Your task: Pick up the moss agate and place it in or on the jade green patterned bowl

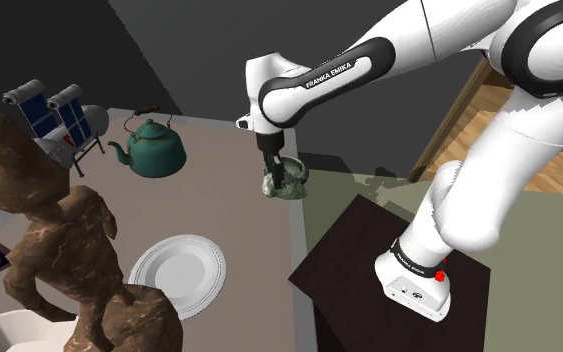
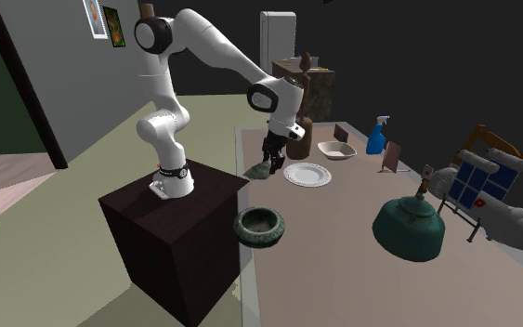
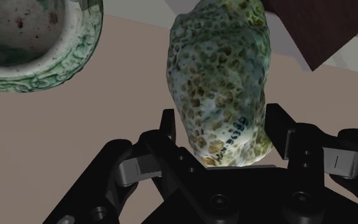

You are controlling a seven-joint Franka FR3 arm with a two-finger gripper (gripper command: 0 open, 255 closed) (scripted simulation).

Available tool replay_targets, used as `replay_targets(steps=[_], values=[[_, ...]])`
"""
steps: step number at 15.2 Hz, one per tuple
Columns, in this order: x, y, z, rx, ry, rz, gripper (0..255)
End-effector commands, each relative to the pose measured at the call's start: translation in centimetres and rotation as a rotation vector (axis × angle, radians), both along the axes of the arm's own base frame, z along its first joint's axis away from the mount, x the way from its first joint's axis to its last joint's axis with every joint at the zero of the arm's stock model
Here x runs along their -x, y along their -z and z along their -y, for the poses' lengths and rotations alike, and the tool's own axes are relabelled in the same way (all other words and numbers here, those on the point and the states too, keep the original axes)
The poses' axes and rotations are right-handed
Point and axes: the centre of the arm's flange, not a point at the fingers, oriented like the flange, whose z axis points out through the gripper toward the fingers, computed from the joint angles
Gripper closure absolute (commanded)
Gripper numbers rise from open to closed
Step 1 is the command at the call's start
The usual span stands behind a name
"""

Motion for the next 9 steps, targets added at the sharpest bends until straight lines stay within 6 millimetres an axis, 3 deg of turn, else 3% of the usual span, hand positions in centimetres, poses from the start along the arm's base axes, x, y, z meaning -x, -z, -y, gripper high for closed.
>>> replay_targets(steps=[1, 5, 9], values=[[0.0, -1.2, -0.2, 0.000, 0.000, 0.000, 255], [0.0, -2.8, -0.2, 0.000, 0.000, 0.000, 255], [-2.6, -3.5, 4.3, 0.000, 0.000, 0.000, 255]])
